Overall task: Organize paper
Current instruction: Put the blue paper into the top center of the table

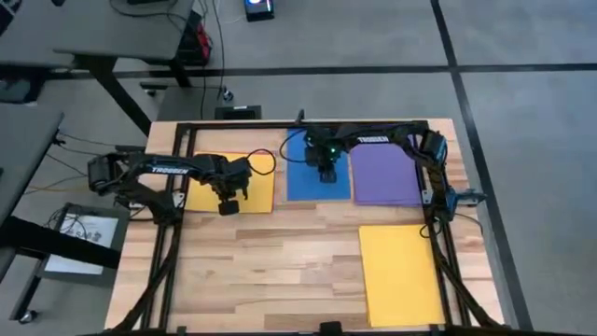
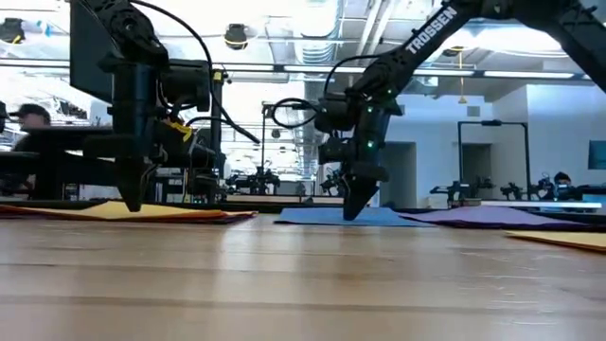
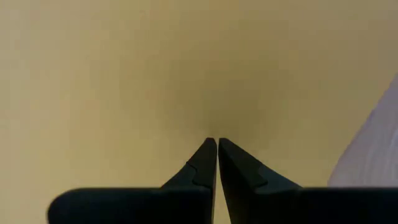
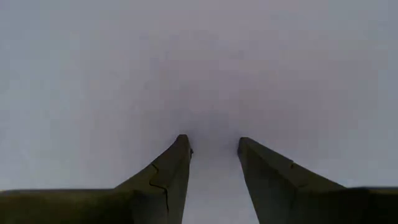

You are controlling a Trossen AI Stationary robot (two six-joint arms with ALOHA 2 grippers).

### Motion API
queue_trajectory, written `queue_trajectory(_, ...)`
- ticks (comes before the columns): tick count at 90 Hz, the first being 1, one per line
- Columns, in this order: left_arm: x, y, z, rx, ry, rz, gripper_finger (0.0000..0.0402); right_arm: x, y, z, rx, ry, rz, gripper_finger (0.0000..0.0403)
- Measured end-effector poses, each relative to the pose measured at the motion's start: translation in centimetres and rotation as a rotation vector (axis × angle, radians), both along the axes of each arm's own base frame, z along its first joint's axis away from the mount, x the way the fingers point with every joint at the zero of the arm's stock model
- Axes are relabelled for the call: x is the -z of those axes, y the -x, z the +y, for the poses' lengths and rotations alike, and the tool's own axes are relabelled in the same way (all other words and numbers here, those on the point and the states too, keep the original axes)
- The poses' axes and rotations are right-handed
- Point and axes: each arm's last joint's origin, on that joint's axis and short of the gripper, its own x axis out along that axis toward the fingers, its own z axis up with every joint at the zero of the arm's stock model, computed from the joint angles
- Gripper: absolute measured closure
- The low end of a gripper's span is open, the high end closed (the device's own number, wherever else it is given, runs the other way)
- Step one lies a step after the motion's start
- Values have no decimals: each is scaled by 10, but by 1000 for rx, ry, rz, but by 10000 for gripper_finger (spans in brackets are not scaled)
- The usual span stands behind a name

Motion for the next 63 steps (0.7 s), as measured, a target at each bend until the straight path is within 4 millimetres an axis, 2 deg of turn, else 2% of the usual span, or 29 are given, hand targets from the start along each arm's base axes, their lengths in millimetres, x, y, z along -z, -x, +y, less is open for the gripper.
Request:
queue_trajectory(20, 0, 0, 0, 0, 0, -1, 400, 0, -8, 17, 12, -20, -9, 271)
queue_trajectory(44, 0, 0, 0, 0, 0, -1, 400, 0, -7, 13, 67, -46, -15, 271)
queue_trajectory(54, 0, 0, 0, 0, 0, -1, 400, -9, -8, 10, 75, -64, 22, 271)
queue_trajectory(63, -3, -1, 1, -4, 0, -1, 400, -29, -14, 8, 76, -72, 43, 271)
